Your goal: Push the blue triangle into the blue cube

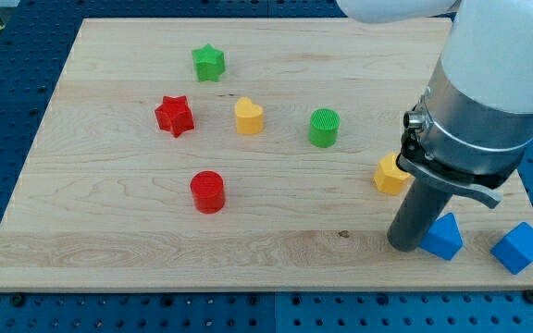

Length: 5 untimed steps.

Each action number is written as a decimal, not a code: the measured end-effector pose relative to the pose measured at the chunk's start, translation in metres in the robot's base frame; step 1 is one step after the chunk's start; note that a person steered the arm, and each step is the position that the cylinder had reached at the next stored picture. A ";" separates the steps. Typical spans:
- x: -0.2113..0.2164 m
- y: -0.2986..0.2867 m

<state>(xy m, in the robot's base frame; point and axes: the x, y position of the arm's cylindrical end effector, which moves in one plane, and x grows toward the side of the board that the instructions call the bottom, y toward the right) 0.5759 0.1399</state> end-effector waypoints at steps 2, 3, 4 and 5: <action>-0.001 0.017; 0.003 0.024; 0.003 0.033; 0.003 0.057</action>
